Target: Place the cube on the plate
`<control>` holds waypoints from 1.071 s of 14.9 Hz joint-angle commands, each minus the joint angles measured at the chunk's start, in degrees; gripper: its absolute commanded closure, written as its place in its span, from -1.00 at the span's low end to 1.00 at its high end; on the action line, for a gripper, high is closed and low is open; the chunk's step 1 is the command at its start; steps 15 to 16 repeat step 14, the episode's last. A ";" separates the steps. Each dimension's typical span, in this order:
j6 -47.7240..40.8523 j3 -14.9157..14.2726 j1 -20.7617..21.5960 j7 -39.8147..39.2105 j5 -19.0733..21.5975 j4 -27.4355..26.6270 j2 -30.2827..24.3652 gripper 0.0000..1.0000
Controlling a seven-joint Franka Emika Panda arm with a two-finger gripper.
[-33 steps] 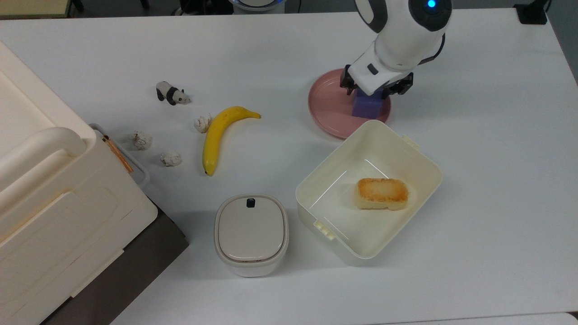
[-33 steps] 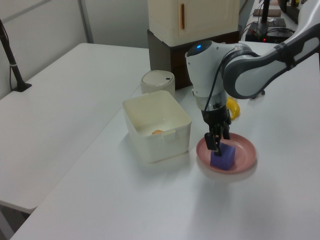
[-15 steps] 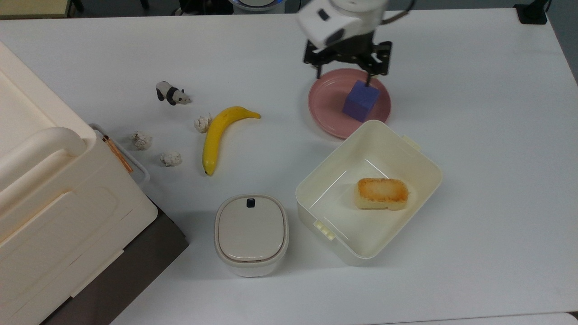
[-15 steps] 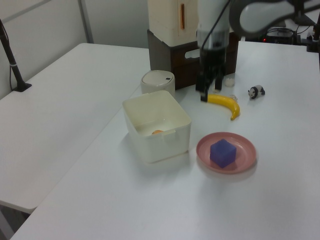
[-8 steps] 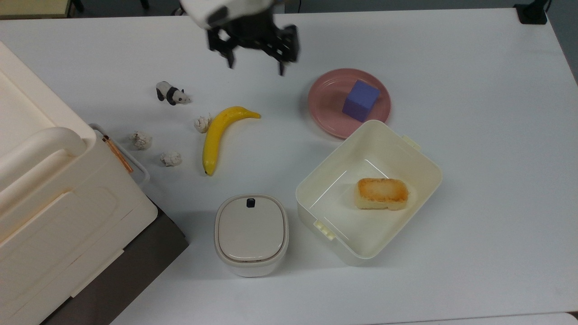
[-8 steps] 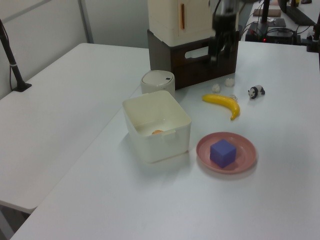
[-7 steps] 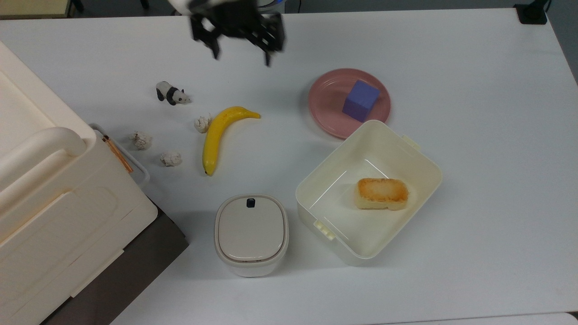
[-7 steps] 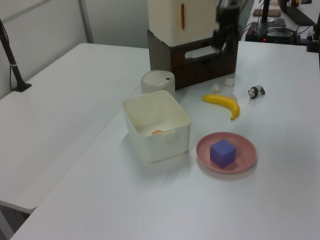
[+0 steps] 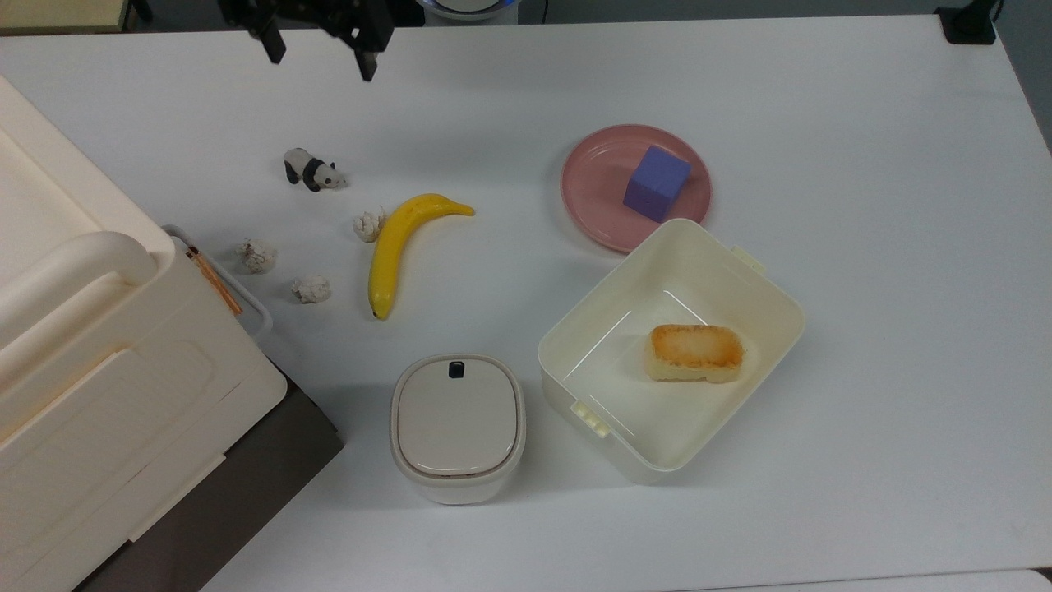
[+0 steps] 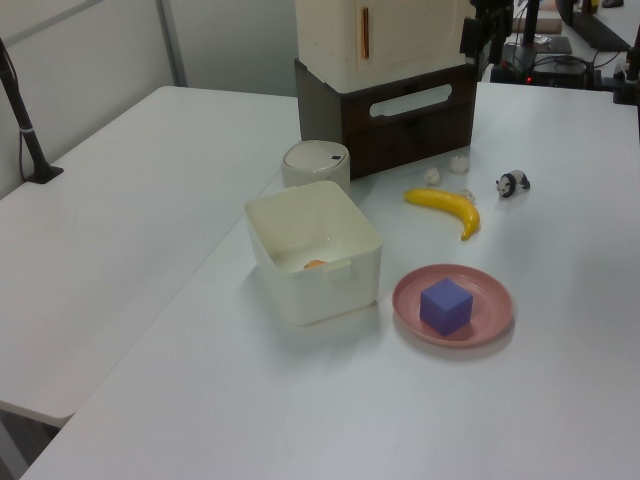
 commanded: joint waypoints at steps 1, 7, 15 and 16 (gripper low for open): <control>2.29 0.94 0.63 0.14 -2.55 -0.90 2.00 -1.00; 2.91 0.76 0.63 0.40 -2.72 -0.12 2.45 -1.00; 1.68 1.20 0.90 -0.30 -2.90 -0.20 1.13 -1.00; 1.68 1.20 0.90 -0.30 -2.90 -0.20 1.13 -1.00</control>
